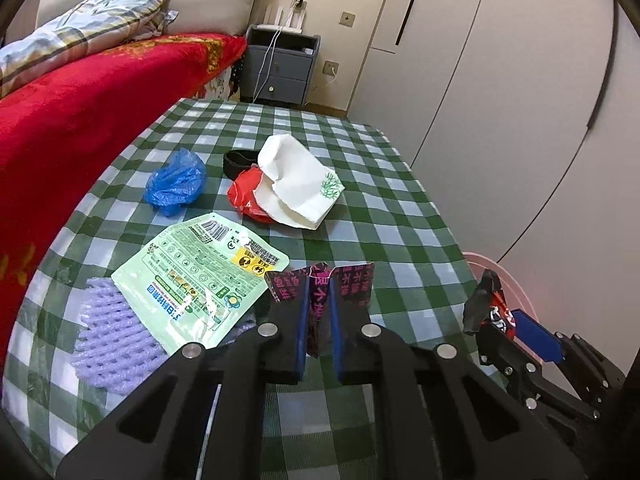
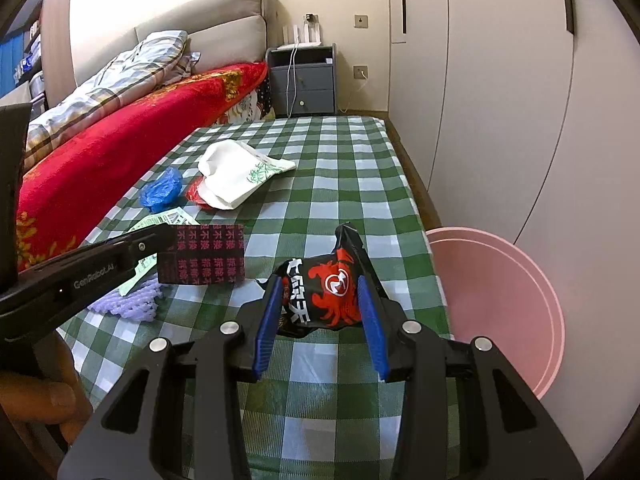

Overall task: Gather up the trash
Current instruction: 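Grasp the dark pink patterned box with the left tool while the right tool holds the packet, then carry both items over the pink bucket and open both tools to drop them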

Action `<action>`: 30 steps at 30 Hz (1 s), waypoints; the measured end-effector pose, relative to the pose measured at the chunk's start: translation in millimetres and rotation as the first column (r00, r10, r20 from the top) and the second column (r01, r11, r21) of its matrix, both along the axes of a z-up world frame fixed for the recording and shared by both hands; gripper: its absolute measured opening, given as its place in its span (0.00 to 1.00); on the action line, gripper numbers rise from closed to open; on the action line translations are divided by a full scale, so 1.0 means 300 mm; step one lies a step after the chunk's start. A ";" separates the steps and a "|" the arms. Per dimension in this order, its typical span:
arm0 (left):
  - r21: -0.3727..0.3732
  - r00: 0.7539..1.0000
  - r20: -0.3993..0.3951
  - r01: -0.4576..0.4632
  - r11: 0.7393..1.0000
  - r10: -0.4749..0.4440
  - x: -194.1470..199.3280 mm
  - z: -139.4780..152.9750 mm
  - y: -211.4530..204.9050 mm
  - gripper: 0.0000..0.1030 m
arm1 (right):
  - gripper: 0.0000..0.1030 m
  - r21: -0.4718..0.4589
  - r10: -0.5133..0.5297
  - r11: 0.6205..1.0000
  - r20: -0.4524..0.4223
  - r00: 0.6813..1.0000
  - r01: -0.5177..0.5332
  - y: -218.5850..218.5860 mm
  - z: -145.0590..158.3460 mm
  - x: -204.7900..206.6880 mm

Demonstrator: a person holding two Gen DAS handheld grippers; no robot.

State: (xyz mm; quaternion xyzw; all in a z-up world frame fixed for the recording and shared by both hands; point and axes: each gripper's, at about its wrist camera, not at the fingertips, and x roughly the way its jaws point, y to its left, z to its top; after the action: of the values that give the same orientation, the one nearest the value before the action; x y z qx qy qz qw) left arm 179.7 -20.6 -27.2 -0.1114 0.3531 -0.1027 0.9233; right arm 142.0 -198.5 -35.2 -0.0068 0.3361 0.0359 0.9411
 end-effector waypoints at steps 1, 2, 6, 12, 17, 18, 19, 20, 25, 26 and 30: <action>0.004 1.000 0.007 0.001 1.000 -0.001 -0.007 0.007 0.000 0.09 | 0.38 -0.001 0.000 1.000 0.005 1.000 0.000 -0.001 0.007 -0.006; 0.005 1.000 0.012 0.002 1.000 -0.002 -0.013 0.012 -0.001 0.09 | 0.38 -0.001 0.000 1.000 0.008 1.000 0.000 -0.002 0.013 -0.010; 0.013 0.999 0.035 0.008 1.000 -0.008 -0.042 0.043 0.000 0.09 | 0.38 -0.001 0.002 1.000 0.023 1.000 -0.002 -0.009 0.046 -0.032; 0.029 0.998 0.058 0.021 0.999 -0.023 -0.071 0.073 -0.007 0.09 | 0.38 0.001 0.002 1.000 0.040 0.999 -0.002 -0.022 0.086 -0.054; 0.031 0.997 0.072 0.029 0.999 -0.031 -0.088 0.092 -0.014 0.09 | 0.38 -0.014 0.008 1.000 0.055 0.998 -0.007 -0.024 0.121 -0.075; 0.032 0.997 0.074 0.032 0.999 -0.034 -0.091 0.095 -0.016 0.09 | 0.38 -0.013 0.006 1.000 0.056 0.998 -0.005 -0.025 0.128 -0.080; 0.032 0.996 0.076 0.034 0.999 -0.036 -0.093 0.097 -0.017 0.09 | 0.38 -0.005 0.003 1.000 0.055 0.999 -0.003 -0.031 0.137 -0.083; 0.032 0.996 0.078 0.035 0.999 -0.037 -0.095 0.100 -0.017 0.09 | 0.38 0.000 0.001 1.000 0.053 0.999 -0.001 -0.035 0.143 -0.085; 0.024 0.996 0.085 0.038 0.999 -0.040 -0.103 0.112 -0.019 0.09 | 0.38 0.007 0.001 1.000 0.051 0.999 -0.002 -0.054 0.174 -0.095; 0.023 0.995 0.087 0.040 0.999 -0.042 -0.104 0.115 -0.020 0.09 | 0.38 0.010 0.001 1.000 0.051 0.999 -0.002 -0.058 0.179 -0.098; 0.027 0.994 0.097 0.050 0.998 -0.053 -0.109 0.124 -0.029 0.09 | 0.38 0.040 -0.004 0.999 0.040 0.999 0.003 -0.076 0.197 -0.099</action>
State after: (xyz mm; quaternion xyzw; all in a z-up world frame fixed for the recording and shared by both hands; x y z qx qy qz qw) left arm 146.9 -29.2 9.9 -0.0860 0.3116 -0.1275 0.9377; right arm 112.3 -221.3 23.9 0.0121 0.3163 0.0409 0.9477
